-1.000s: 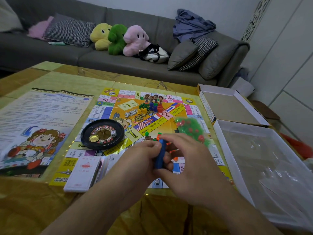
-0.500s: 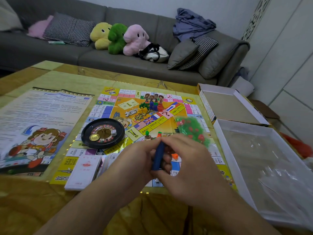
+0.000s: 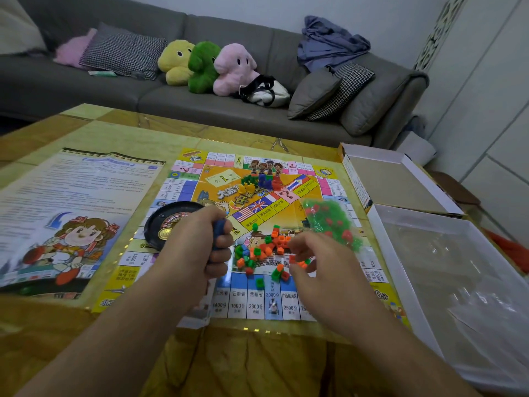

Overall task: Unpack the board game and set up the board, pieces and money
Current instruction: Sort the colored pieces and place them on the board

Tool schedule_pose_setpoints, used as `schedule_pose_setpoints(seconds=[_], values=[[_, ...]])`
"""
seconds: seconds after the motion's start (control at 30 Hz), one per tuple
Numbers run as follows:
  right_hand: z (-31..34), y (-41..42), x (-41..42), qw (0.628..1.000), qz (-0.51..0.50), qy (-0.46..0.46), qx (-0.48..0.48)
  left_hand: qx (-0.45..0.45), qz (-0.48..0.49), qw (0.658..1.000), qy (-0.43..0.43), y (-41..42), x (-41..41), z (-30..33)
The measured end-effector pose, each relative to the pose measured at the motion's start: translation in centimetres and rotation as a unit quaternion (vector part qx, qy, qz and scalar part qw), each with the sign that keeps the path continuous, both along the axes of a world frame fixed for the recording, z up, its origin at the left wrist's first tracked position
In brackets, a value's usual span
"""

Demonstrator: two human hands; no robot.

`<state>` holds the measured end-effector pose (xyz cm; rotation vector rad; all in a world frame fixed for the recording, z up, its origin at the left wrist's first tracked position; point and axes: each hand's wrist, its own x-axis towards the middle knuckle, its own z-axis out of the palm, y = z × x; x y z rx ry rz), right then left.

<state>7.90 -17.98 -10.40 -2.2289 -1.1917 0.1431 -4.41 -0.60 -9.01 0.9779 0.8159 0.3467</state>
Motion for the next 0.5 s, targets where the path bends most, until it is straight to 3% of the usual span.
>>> schedule_pose_setpoints(seconds=[0.2, 0.5], values=[[-0.8, 3.6, -0.5, 0.997, 0.048, -0.047, -0.044, 0.057, 0.038, 0.997, 0.021, 0.2, 0.1, 0.6], [-0.9, 9.1, -0.2, 0.984, 0.07, -0.105, -0.128, 0.033, 0.076, 0.996, -0.013, 0.4, 0.4, 0.8]])
